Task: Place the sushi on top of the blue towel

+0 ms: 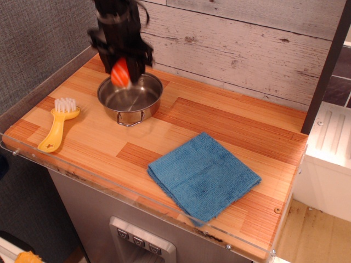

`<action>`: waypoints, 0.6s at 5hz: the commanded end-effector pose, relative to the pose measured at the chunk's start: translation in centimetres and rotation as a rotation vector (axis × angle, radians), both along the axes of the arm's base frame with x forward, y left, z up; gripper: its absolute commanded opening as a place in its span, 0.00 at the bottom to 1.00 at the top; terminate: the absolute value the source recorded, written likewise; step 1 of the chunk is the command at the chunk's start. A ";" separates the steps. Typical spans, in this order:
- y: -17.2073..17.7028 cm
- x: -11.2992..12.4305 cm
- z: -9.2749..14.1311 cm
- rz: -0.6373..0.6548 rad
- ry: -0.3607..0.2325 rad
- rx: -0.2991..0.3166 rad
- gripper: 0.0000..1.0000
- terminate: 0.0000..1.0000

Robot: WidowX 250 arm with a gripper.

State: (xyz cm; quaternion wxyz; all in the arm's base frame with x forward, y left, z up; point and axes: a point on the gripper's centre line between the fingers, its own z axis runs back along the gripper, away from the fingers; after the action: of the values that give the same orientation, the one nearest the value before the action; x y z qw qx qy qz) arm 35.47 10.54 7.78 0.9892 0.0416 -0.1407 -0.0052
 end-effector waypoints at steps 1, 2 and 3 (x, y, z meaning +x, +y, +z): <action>-7.8 -1.9 5.6 -0.165 -0.077 -0.031 0.00 0.00; -12.7 -5.3 4.2 -0.205 -0.024 -0.028 0.00 0.00; -14.4 -7.8 2.0 -0.217 0.061 -0.046 0.00 0.00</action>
State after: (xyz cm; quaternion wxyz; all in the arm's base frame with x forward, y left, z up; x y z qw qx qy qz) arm 27.52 -3.83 8.24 0.9900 0.0055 -0.0923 -0.1062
